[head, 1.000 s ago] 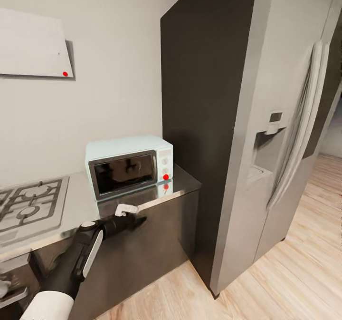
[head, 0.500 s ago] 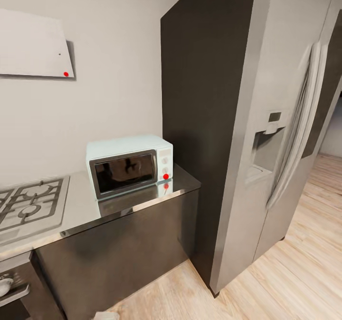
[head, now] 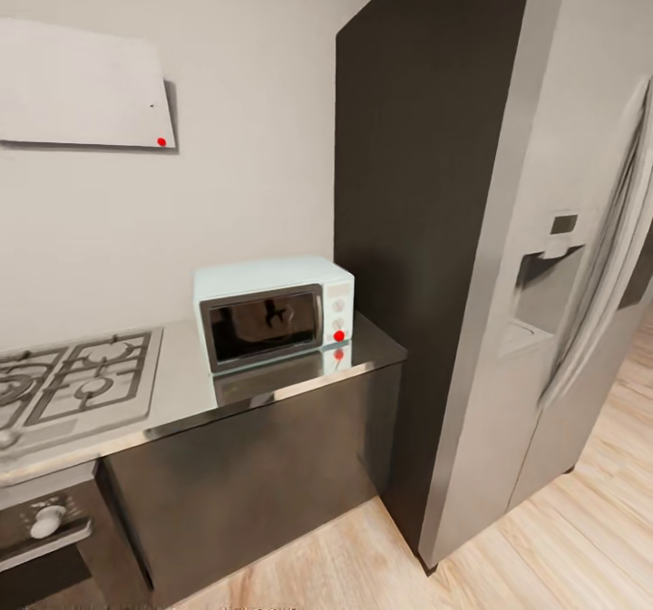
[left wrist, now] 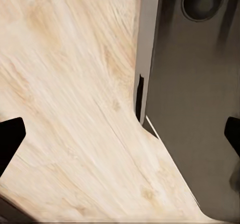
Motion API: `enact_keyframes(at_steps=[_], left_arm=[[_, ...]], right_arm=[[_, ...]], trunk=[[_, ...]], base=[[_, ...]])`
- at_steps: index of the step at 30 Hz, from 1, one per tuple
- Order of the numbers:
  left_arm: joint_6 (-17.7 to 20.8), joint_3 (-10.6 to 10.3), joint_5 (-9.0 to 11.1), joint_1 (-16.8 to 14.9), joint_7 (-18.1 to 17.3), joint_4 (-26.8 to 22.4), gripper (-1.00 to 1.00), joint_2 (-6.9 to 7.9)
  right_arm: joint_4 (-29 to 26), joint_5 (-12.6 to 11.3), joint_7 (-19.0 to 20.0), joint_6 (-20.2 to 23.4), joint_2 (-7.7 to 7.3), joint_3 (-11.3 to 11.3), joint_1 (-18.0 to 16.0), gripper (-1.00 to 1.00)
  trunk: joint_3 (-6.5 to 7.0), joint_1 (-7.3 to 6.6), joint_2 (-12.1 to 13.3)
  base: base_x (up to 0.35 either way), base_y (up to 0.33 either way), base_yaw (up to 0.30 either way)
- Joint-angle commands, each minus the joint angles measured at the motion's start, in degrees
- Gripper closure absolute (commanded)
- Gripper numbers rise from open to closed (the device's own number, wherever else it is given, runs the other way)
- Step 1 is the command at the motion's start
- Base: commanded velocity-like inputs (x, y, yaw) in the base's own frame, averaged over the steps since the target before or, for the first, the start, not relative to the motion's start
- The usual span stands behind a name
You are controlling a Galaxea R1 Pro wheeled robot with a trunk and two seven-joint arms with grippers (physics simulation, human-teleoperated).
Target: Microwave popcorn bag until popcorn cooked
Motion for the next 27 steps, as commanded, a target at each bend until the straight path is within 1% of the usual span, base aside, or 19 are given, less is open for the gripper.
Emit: enact_keyframes(at_steps=[1,2,3,5,10,12,13,16,17,19,21,23,24,25,26,27], left_arm=[[0.36,0.07,0.01,0.05,-0.08,-0.1,-1.0,-0.08],[0.37,0.07,0.01,0.1,-0.08,-0.09,-1.0,-0.27],[0.39,0.06,0.01,0.15,-0.11,-0.09,-1.0,-0.84],[0.4,0.11,0.01,0.17,-0.1,-0.09,-1.0,-1.23],[0.33,0.14,0.01,0.18,-0.14,-0.09,-1.0,-1.37],[0.27,0.11,0.01,0.18,-0.15,-0.09,-1.0,-1.41],[0.25,0.11,0.01,0.18,-0.15,-0.09,-1.0,-1.43],[0.23,0.07,0.01,0.18,-0.15,-0.09,-1.0,-1.46],[0.23,0.06,0.01,0.18,-0.15,-0.09,-1.0,-1.46],[0.23,0.06,0.01,0.18,-0.15,-0.09,-1.0,-1.49],[0.17,0.06,0.01,0.18,-0.15,-0.09,-1.0,-1.53],[0.15,0.06,0.01,0.18,-0.15,-0.1,-1.0,-1.67],[0.14,0.06,0.01,0.18,-0.15,-0.11,-1.0,-1.86],[0.14,0.06,0.01,0.18,-0.15,-0.1,-1.0,-1.92],[0.14,0.06,0.01,0.18,-0.15,-0.11,-1.0,-2.0],[0.14,0.06,0.01,0.18,-0.15,-0.1,-1.0,-2.01]], right_arm=[[0.17,0.25,0.0,-0.24,-0.06,-0.49,-0.05,-1.0],[0.17,0.25,-0.09,-0.16,-0.06,-0.5,-0.05,-1.0],[0.17,0.25,-0.24,-0.05,-0.06,-0.55,-0.05,-1.0],[0.11,0.25,-0.23,-0.15,-0.06,-0.65,-0.05,-1.0],[-0.17,0.31,-0.11,-0.27,0.48,-0.64,-0.05,-1.0],[-2.27,0.33,-0.05,-0.24,0.98,-0.63,-0.05,-1.0],[-3.78,0.33,0.0,-0.22,1.58,-0.63,-0.05,-1.0],[-9.9,0.34,0.77,-0.2,4.86,-0.33,-0.05,-1.0],[-11.14,0.34,1.36,-0.18,5.5,-0.05,-0.05,-1.0],[-14.37,0.34,3.52,0.02,6.83,1.28,-0.05,-1.0],[-17.58,0.34,5.71,0.19,7.52,2.5,-0.05,-1.0],[-23.15,0.31,10.13,0.47,8.04,3.71,-0.05,-1.0],[-27.39,0.28,13.94,0.92,8.51,4.51,-0.05,-1.0],[-29.57,0.27,15.45,1.43,8.78,4.86,-0.05,-1.0],[-32.61,0.24,16.99,2.78,9.36,5.46,-0.05,-1.0],[-33.52,0.22,17.32,3.32,9.57,5.69,-0.05,-1.0]], trunk=[[-0.1,0.0,-0.04],[-0.13,0.0,-0.04],[-0.17,0.0,-0.04],[-0.24,0.0,-0.04],[-0.47,0.0,-0.04],[-0.58,0.0,-0.04],[-0.63,0.0,-0.04],[-0.81,0.0,-0.04],[-0.86,0.0,-0.04],[-0.98,0.0,-0.04],[-1.1,0.0,-0.04],[-1.21,0.0,-0.04],[-1.27,0.0,-0.04],[-1.33,0.0,-0.04],[-1.38,0.0,-0.04],[-1.44,0.0,-0.04]], base=[[0.0,0.0,0.23],[0.0,0.0,0.227],[0.0,0.0,0.224],[0.0,0.0,0.206],[0.0,0.0,0.193],[0.0,0.0,0.213],[0.0,0.0,0.217],[0.0,0.0,0.22],[0.0,0.0,0.225],[0.0,0.0,0.229],[0.0,0.0,0.231],[0.0,0.0,0.231],[0.0,0.0,0.232],[0.0,0.0,0.232],[0.0,0.0,0.232],[0.0,0.0,0.232]])
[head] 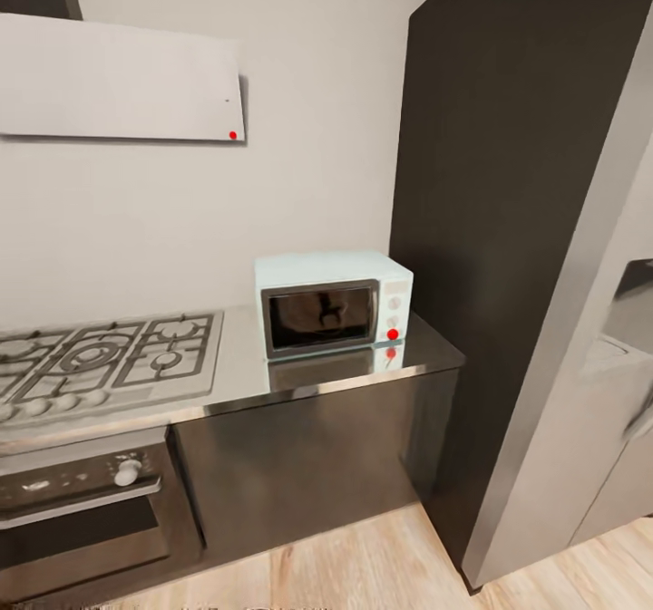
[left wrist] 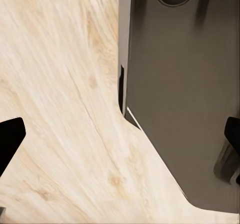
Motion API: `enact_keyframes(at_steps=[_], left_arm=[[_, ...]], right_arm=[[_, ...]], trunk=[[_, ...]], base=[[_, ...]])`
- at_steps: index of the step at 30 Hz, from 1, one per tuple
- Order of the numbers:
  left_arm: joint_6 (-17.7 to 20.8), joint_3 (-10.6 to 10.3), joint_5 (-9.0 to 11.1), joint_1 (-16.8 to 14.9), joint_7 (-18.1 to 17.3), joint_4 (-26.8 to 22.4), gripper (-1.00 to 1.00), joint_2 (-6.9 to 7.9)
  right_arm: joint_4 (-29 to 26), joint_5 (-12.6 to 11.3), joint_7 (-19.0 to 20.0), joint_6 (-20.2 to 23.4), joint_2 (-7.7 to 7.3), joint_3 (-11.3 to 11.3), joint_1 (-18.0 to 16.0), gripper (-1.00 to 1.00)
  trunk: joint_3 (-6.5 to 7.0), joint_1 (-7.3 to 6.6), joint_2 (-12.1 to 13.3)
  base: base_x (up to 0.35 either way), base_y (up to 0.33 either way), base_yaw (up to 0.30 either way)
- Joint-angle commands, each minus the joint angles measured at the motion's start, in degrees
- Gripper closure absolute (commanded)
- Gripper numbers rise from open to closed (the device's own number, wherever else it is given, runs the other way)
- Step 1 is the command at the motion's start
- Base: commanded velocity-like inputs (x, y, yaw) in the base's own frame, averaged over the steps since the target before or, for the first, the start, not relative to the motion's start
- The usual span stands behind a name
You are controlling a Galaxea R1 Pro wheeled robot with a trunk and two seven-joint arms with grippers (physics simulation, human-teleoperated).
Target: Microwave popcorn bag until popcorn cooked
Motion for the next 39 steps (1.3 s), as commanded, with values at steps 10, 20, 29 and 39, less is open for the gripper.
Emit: enact_keyframes(at_steps=[10,20,29,39], left_arm=[[0.34,0.06,0.01,-0.02,-0.1,-0.16,-1.0,-0.26],[0.34,0.06,0.01,-0.02,-0.1,-0.15,-1.0,-0.32],[0.34,0.06,0.01,-0.02,-0.1,-0.1,-1.0,-0.49],[0.34,0.06,0.0,-0.02,-0.1,-0.15,-1.0,-0.49]], right_arm=[[-15.07,-7.76,1.72,3.85,1.22,8.05,-0.06,-1.0],[-30.14,-15.0,1.72,8.61,1.32,12.32,-0.06,-1.0],[-40.27,-18.83,1.72,13.44,1.32,14.52,-0.06,-1.0],[-44.68,-23.02,2.16,13.17,1.32,14.68,-0.06,-1.0]], trunk=[[-0.65,0.0,-0.04],[-1.06,0.0,-0.04],[-1.52,0.0,-0.04],[-2.12,0.0,-0.04]], base=[[0.0,0.0,0.232],[0.0,0.0,0.185],[0.0,0.0,0.103],[0.0,0.0,0.096]])
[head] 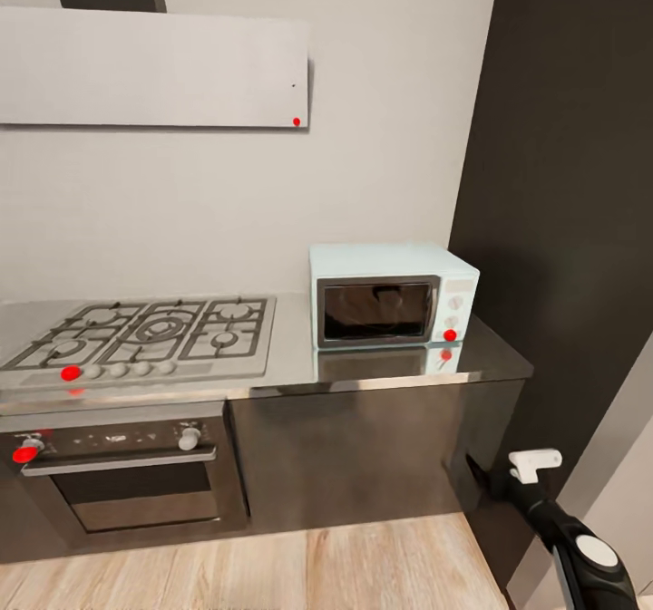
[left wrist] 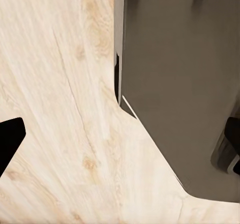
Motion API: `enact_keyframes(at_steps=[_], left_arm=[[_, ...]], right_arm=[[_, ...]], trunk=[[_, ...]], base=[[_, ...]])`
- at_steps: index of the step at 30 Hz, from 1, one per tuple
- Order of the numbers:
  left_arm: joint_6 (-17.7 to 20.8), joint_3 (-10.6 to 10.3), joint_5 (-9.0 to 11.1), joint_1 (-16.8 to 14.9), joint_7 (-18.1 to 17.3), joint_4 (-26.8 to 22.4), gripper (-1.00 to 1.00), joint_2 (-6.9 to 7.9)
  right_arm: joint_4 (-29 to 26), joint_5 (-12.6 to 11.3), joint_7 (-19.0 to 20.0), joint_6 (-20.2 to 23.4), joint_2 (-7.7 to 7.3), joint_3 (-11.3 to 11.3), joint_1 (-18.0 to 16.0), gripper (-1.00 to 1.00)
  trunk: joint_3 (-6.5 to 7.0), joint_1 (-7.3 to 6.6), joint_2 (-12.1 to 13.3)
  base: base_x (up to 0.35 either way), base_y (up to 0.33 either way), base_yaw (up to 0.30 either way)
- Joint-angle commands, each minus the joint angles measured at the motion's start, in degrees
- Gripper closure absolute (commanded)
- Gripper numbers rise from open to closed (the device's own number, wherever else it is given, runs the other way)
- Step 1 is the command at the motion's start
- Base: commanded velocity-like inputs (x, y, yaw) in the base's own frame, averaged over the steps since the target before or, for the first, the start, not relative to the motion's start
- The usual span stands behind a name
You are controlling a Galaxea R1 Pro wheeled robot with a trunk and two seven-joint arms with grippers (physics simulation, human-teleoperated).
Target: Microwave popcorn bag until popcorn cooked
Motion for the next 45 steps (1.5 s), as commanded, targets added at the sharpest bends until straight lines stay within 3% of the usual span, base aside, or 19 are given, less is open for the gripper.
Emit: enact_keyframes(at_steps=[1,3,10,14,16,21,33,39,45], left_arm=[[0.33,0.06,0.01,-0.01,-0.1,-0.1,-1.0,-0.15],[0.26,0.06,0.03,-0.01,-0.1,-0.13,-1.0,-0.32],[0.3,0.06,-0.05,-0.01,-0.1,-0.11,-1.0,-1.14],[0.32,0.06,-0.06,-0.01,-0.1,-0.12,-1.0,-1.21],[0.32,0.06,-0.06,-0.01,-0.1,-0.13,-1.0,-1.22],[0.33,0.06,-0.06,-0.01,-0.1,-0.13,-1.0,-1.22],[0.33,0.06,-0.06,-0.01,-0.1,-0.12,-1.0,-1.31],[0.56,0.01,-0.06,-0.01,-0.21,-0.48,-1.0,-2.7],[0.58,-0.13,-0.06,-0.01,-0.1,-0.48,-1.0,-4.19]], right_arm=[[-0.48,-2.01,0.44,0.17,0.02,-0.09,-0.05,-1.0],[-2.2,-3.84,0.52,0.0,0.02,-0.02,-0.05,-1.0],[-4.17,-4.3,0.12,0.05,-0.06,0.93,-1.2,-1.0],[-4.71,-4.31,-0.76,0.86,-0.06,1.09,-8.52,-1.0],[-4.79,-4.31,-1.11,4.77,-0.06,1.16,-11.98,-1.0],[-5.02,-4.3,-1.25,13.45,-0.12,1.24,-15.72,-1.0],[-5.09,-4.23,-1.19,14.7,-0.15,1.31,-16.13,-1.0],[-5.98,-4.4,-0.54,15.13,-1.95,0.95,-15.69,-1.0],[-5.36,-4.37,-0.5,15.08,-1.33,0.95,-15.69,-1.0]], trunk=[[-0.07,0.0,-0.04],[-0.08,0.0,-0.04],[-0.08,0.0,-0.04],[-0.08,0.0,-0.04],[-0.08,0.0,-0.04],[-0.08,0.0,-0.04],[-0.08,0.0,-0.04],[-0.08,0.0,-0.04],[-0.08,0.0,-0.04]], base=[[0.0,0.0,0.011],[0.0,0.0,0.004],[0.0,0.0,0.0],[0.0,0.0,0.0],[0.0,0.0,0.0],[0.011,0.0,0.0],[0.26,-0.001,0.0],[0.0,0.0,0.0],[0.096,0.0,0.0]])
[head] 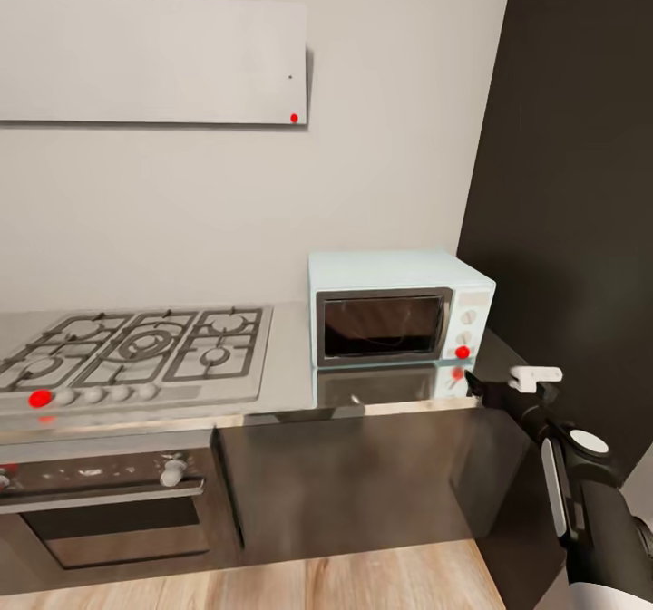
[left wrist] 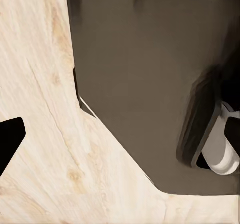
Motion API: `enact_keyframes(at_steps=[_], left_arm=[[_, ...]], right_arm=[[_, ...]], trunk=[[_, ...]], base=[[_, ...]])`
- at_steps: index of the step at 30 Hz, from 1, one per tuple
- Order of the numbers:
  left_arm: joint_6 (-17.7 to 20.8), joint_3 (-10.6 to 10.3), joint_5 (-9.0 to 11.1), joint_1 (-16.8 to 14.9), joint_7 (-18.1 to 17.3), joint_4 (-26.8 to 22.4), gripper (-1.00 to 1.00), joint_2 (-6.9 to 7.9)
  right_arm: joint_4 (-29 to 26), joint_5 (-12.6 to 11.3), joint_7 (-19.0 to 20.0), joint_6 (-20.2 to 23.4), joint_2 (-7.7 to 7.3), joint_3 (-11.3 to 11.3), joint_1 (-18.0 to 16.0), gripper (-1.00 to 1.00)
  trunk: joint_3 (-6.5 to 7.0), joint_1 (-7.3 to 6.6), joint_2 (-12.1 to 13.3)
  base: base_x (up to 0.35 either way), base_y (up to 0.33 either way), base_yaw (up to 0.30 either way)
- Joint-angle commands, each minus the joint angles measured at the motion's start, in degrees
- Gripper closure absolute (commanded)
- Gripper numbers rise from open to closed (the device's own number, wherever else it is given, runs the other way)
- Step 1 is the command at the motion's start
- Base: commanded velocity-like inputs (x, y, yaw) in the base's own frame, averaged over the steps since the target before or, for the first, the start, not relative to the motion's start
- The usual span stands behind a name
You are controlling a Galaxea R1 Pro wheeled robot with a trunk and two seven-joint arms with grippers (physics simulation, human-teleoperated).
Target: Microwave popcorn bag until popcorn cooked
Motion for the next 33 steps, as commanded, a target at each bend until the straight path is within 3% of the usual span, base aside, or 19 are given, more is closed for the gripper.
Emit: enact_keyframes(at_steps=[1,9,16,17,27,33], left_arm=[[0.36,0.0,0.0,0.0,-0.1,-0.13,-1.0,-0.04],[0.28,-0.06,0.0,0.0,-0.1,-0.13,-1.0,0.16],[0.2,-0.04,0.0,0.0,-0.1,-0.13,-1.0,0.16],[0.2,-0.04,0.0,0.0,-0.1,-0.13,-1.0,0.2],[0.19,-0.04,0.0,0.0,-0.1,-0.13,-1.0,0.24],[0.11,-0.04,0.0,0.0,-0.1,-0.13,-1.0,0.23]], right_arm=[[0.09,0.62,0.51,0.18,0.04,-0.11,-0.05,-1.0],[2.3,0.66,0.44,-0.03,0.12,-0.11,-0.05,-1.0],[4.4,0.64,0.23,-2.14,0.09,-0.17,-0.05,-1.0],[9.33,0.64,0.2,-12.19,0.09,-0.18,-0.05,-1.0],[12.32,0.58,0.24,-14.69,0.07,-0.36,-0.05,-1.0],[16.56,0.58,0.17,-23.76,0.06,-0.72,-0.05,-1.0]], trunk=[[-0.07,0.03,-0.03],[-0.07,0.03,-0.03],[-0.07,0.03,-0.03],[-0.07,0.03,-0.03],[-0.07,0.03,-0.03],[-0.07,0.03,-0.03]], base=[[0.297,0.0,0.0],[0.301,0.0,0.0],[0.049,0.0,0.0],[0.003,0.0,0.0],[0.0,0.0,0.0],[0.0,0.0,0.0]])
